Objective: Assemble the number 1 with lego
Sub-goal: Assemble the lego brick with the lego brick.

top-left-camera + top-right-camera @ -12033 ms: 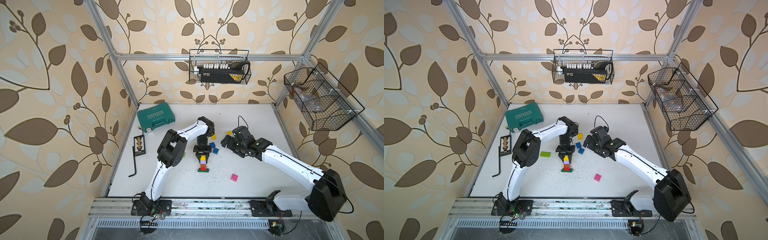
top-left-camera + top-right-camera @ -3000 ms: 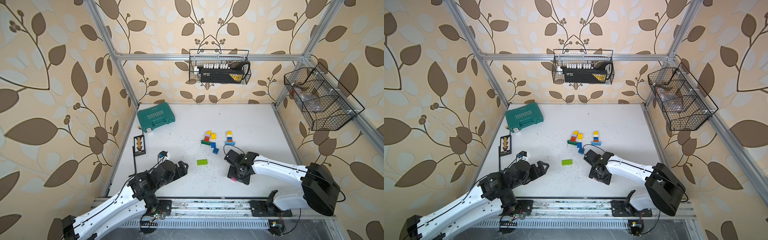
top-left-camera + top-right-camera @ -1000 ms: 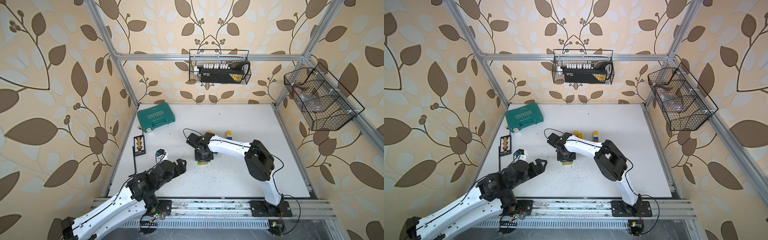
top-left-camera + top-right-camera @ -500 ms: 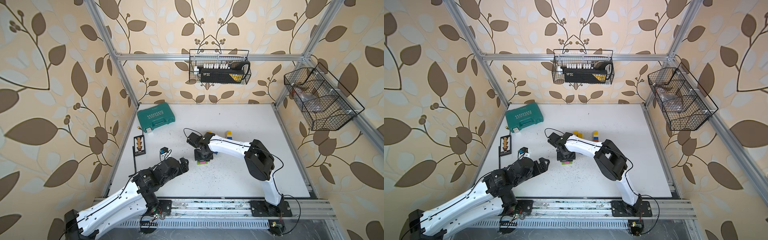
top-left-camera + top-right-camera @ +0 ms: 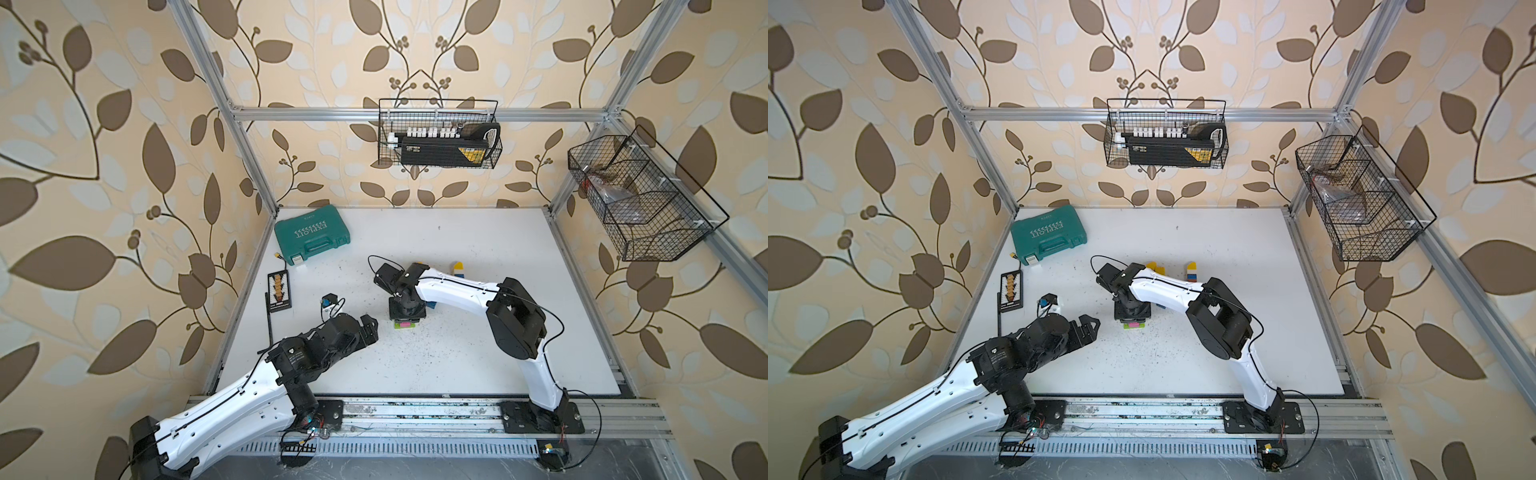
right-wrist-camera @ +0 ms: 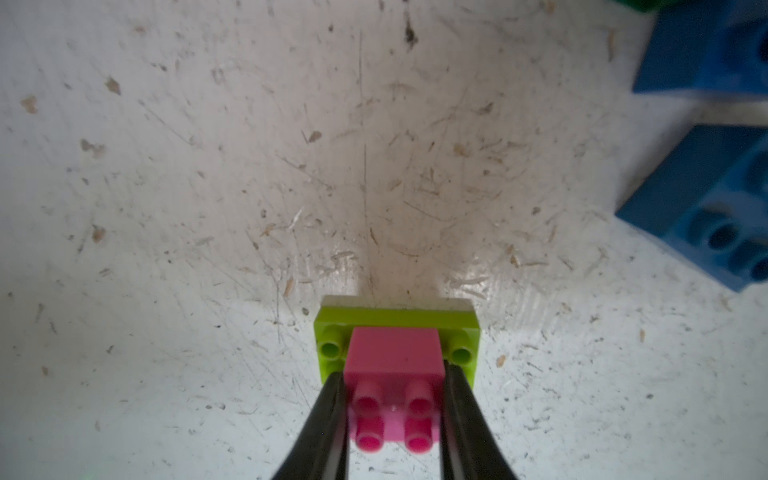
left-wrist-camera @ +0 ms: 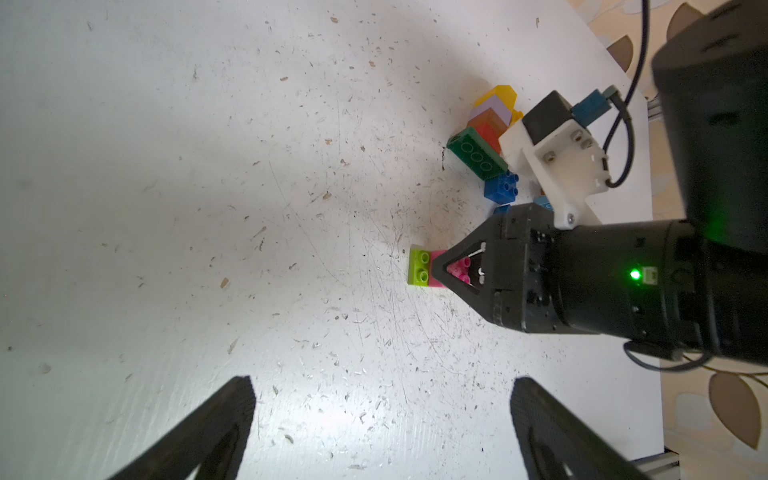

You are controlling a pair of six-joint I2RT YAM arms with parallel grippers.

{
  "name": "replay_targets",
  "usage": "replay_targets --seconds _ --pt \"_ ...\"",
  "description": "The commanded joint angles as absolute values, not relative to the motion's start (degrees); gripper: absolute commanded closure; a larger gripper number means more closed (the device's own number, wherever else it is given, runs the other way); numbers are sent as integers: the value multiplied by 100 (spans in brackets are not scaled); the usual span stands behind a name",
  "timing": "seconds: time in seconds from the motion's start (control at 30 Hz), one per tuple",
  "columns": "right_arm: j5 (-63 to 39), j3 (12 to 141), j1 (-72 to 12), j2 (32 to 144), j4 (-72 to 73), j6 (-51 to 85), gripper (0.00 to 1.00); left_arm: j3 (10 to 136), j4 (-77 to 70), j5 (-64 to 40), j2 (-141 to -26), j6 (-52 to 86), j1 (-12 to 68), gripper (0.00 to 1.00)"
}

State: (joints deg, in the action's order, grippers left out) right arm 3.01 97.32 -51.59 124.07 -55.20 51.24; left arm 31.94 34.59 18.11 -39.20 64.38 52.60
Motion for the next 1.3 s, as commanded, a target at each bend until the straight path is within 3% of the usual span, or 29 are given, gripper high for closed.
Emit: replay_targets --seconds 0.0,0.47,0.87,0.93,1.0,1.03,1.1,1.17,1.27 --pt "718 9481 -5071 13301 -5741 5295 97 3415 3445 1946 -3916 6345 5282 1" --pt "1010 9433 -5104 13459 -6019 5737 96 3158 3665 1965 -3294 6589 5282 1" --pt "1210 8296 -5115 12354 -5717 6116 87 2809 3990 2012 -2353 7000 5282 1" --pt "1221 8207 -5124 12222 -5675 6110 82 2795 4017 2004 -2312 7027 5282 1" --pt "1239 8133 -5138 12058 -5641 6069 70 2799 4030 1982 -2327 7040 5278 1" --pt "1239 8115 -5134 11977 -5634 6034 64 2808 4034 1973 -2349 7048 5282 1" --pt "1305 8129 -5133 11742 -5733 6016 40 2824 4019 1945 -2411 7051 5282 1" --pt "1367 8147 -5116 11455 -5794 6027 30 2841 4000 1932 -2490 7049 5281 1" --pt "1454 8156 -5063 10991 -5798 6079 27 2884 3966 1916 -2624 7023 5282 1"
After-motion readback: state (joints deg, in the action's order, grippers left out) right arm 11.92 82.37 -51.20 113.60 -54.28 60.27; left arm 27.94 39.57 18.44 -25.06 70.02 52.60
